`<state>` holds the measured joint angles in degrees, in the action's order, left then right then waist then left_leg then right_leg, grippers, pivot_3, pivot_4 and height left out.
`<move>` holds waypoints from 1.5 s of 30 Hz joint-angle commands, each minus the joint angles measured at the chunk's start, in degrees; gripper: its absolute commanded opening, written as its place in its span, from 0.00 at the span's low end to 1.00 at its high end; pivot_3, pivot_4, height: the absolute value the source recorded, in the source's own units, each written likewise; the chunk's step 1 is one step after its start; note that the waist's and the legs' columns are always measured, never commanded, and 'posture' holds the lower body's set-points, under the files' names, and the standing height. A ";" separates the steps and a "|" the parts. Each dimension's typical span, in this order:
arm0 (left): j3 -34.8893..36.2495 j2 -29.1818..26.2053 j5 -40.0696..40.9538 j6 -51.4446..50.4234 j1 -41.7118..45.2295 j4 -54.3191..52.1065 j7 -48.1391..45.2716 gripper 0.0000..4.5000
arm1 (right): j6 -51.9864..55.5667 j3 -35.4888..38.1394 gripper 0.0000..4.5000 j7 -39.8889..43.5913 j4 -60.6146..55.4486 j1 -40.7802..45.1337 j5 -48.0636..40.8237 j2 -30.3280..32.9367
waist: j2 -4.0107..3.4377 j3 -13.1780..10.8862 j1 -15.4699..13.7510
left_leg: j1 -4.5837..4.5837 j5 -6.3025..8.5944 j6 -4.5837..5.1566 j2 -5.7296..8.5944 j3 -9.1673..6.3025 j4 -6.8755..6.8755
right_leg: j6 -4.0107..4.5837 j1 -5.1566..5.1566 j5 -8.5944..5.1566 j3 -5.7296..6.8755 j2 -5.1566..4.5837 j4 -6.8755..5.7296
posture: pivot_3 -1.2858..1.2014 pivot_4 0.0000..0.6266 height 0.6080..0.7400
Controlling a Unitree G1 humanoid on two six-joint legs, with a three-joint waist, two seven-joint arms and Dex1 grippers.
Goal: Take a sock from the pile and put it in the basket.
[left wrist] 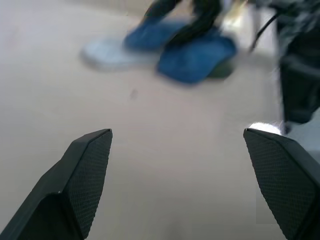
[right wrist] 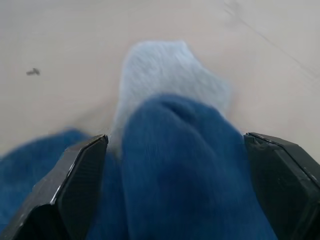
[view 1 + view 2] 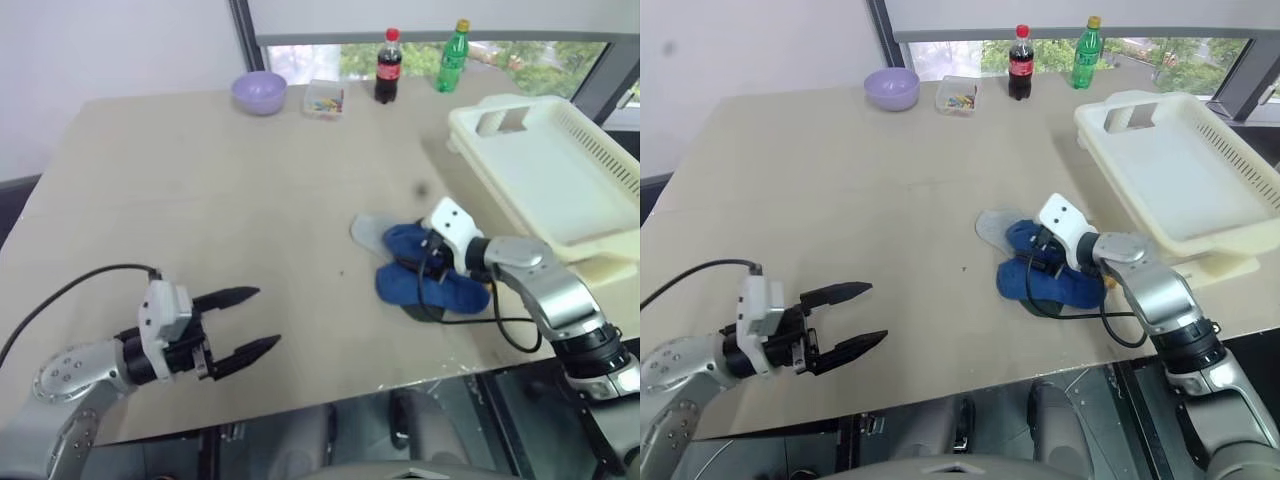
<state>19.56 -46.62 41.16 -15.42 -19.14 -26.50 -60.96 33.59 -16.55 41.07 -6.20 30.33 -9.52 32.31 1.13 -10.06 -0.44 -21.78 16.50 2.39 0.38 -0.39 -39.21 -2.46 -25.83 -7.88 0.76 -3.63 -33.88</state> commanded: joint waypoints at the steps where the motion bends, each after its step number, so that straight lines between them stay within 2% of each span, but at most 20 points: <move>1: 0.96 -0.57 0.98 -1.15 0.03 -1.27 -1.16 1.00 | -0.37 -0.21 0.99 1.39 1.23 1.81 0.81 -0.59 | 0.00 0.00 0.15 | -0.01 0.00 0.00 0.00 0.01 0.00 | 0.00 0.00 0.00 0.00 0.01 0.01 | 0.52 0.24 0.94; 4: 0.32 0.06 0.02 -1.17 0.08 -1.48 -0.96 1.00 | -0.30 -0.49 0.99 1.90 2.56 2.55 1.48 -1.15 | -0.01 -0.01 0.37 | -0.04 0.00 0.00 0.01 0.02 0.00 | 0.01 0.00 0.00 0.00 0.01 0.03 | 0.52 0.24 0.94; 7: -0.56 0.62 -0.53 -1.35 0.68 -1.74 -0.36 1.00 | -0.90 -0.77 0.81 2.24 3.78 3.15 2.46 -1.53 | 0.00 0.00 0.63 | -0.02 0.00 0.00 0.03 0.01 0.00 | 0.00 0.00 0.00 -0.02 0.00 0.01 | 0.52 0.24 0.94; 14: -1.83 1.19 -1.28 -1.63 1.82 -1.42 0.00 1.00 | -3.11 -0.05 0.05 2.65 4.53 4.36 3.78 -2.96 | -0.01 0.00 1.24 | 0.01 0.00 0.00 0.02 -0.02 0.00 | 0.01 0.01 0.01 -0.01 0.02 -0.03 | 0.52 0.24 0.94; 15: -2.04 1.24 -1.50 -1.53 1.95 -1.22 -0.07 1.00 | -3.44 -0.09 0.02 2.68 4.51 4.44 4.09 -2.96 | -0.01 -0.01 1.25 | 0.01 0.00 0.00 0.02 -0.02 0.00 | 0.01 0.01 0.01 -0.01 0.02 -0.03 | 0.52 0.24 0.94; 22: -2.16 1.48 -2.04 -1.37 2.30 -0.48 -0.62 1.00 | -3.08 -0.18 0.02 3.20 2.24 5.23 3.95 -4.05 | -0.02 -0.01 1.24 | 0.01 0.00 0.00 0.02 -0.04 0.00 | 0.01 0.01 0.01 -0.02 0.02 -0.03 | 0.52 0.24 0.94; 26: -1.48 1.11 -2.22 -1.13 2.57 0.59 -1.15 1.00 | 0.20 -3.04 0.02 4.10 -1.90 6.18 3.27 -6.85 | -0.03 -0.02 1.33 | 0.01 0.00 0.00 0.01 -0.07 0.00 | 0.01 0.01 0.01 -0.02 0.03 -0.03 | 0.52 0.24 0.94; 33: -0.10 0.86 -2.15 -1.02 2.03 1.26 -2.00 1.00 | 1.36 -10.05 0.02 2.23 0.88 8.12 5.76 -15.91 | -0.04 -0.02 1.26 | 0.04 -0.01 -0.01 0.00 -0.18 0.00 | 0.03 0.00 0.02 -0.03 0.04 -0.08 | 0.52 0.24 0.94; 40: 6.81 0.20 0.08 -1.72 -1.77 3.72 -4.44 1.00 | -2.77 -17.97 0.02 2.55 9.72 11.36 7.63 -29.01 | -0.09 -0.05 2.16 | 0.02 -0.01 -0.03 -0.03 -0.29 0.03 | 0.17 -0.09 0.10 -0.02 0.06 -0.12 | 0.52 0.24 0.94; 42: 8.32 -0.20 -0.43 -1.58 -3.12 5.24 -5.55 1.00 | -2.58 -19.33 0.13 2.45 12.21 12.84 7.60 -32.72 | -0.08 -0.05 2.39 | 0.01 -0.02 -0.03 -0.02 -0.30 0.03 | 0.16 -0.08 0.10 -0.02 0.04 -0.12 | 0.52 0.24 0.94; 43: 8.79 -0.33 -0.76 -1.43 -3.66 5.79 -5.99 1.00 | -2.42 -19.69 0.29 2.43 13.33 13.87 7.52 -34.51 | -0.07 -0.04 2.46 | 0.03 -0.01 -0.04 0.02 -0.25 0.02 | 0.07 -0.08 0.05 -0.05 -0.01 -0.11 | 0.52 0.24 0.94; 44: 9.10 -0.32 -0.82 -1.42 -3.94 6.08 -6.16 1.00 | -2.54 -19.84 0.33 2.37 14.22 14.71 7.61 -35.79 | -0.08 -0.05 2.78 | 0.04 -0.01 -0.04 0.01 -0.24 0.03 | 0.07 -0.08 0.05 -0.06 -0.01 -0.11 | 0.52 0.24 0.94; 45: 9.31 -0.19 -0.66 -1.50 -4.02 6.23 -6.19 1.00 | -2.73 -19.71 0.42 2.29 14.72 15.34 7.78 -36.81 | -0.10 -0.06 2.87 | 0.03 -0.02 -0.05 0.01 -0.29 0.03 | 0.07 -0.09 0.05 -0.03 0.01 -0.14 | 0.52 0.24 0.94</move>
<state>26.77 -46.39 40.48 -17.18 -22.93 -20.17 -66.37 32.06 -36.03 43.35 9.24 43.39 -1.63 -2.52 1.04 -10.12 2.42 -21.75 16.48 2.33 0.36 -0.68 -39.18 -2.39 -25.94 -7.83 0.73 -3.60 -34.02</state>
